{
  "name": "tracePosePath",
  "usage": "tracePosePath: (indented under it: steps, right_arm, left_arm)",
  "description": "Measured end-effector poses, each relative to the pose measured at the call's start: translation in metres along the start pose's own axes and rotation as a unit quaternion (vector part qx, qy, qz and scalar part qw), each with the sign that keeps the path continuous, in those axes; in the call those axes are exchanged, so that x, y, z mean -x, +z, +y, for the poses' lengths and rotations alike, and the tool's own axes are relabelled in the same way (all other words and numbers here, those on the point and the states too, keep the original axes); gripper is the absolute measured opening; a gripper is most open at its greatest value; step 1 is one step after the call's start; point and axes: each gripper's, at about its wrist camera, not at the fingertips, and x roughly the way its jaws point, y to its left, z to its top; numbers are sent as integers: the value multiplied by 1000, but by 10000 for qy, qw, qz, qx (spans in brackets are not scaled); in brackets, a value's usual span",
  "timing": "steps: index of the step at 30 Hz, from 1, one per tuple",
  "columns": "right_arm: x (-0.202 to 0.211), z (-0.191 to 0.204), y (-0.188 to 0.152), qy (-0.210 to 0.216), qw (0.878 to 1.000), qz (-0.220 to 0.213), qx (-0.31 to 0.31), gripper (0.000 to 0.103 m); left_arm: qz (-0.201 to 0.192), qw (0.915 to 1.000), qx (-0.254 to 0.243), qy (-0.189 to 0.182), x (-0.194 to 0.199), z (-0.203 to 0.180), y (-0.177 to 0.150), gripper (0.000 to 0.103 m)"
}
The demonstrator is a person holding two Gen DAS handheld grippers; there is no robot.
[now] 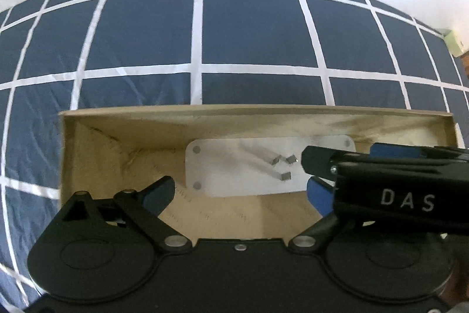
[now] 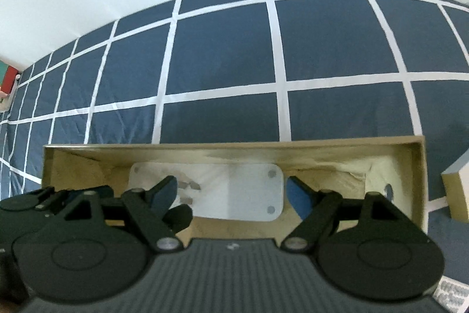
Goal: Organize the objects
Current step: 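Lower the power strip into the box and open the right gripper, then move the right gripper to the white TV remote with coloured buttons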
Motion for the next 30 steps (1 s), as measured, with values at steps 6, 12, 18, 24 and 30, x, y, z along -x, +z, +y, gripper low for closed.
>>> tracePosePath:
  steps: [6,12,18,24,30]
  right_arm:
    - [33,4,-10,9,9997,-258,51,83]
    - [71,1,-29,-42,9985,-539,-46,89]
    - [108,-11,-57,-154,9960,-833,-269,98]
    - [139,-28,-91,-301,9927,-1049,-504,103]
    - [166,-47,-126,-498,9876,-1233,-831,103]
  left_arm:
    - [-126,9999,78,69,29,-2,-12,97]
    - [-256,9996,-10,137,57,-10,-30,98]
    - [-383,9990,-190,140,83,-24,-52,101]
    - [-513,9974,-503,53,102,-46,-80,102]
    - [-555,9950,-825,-59,115,-68,-105,103]
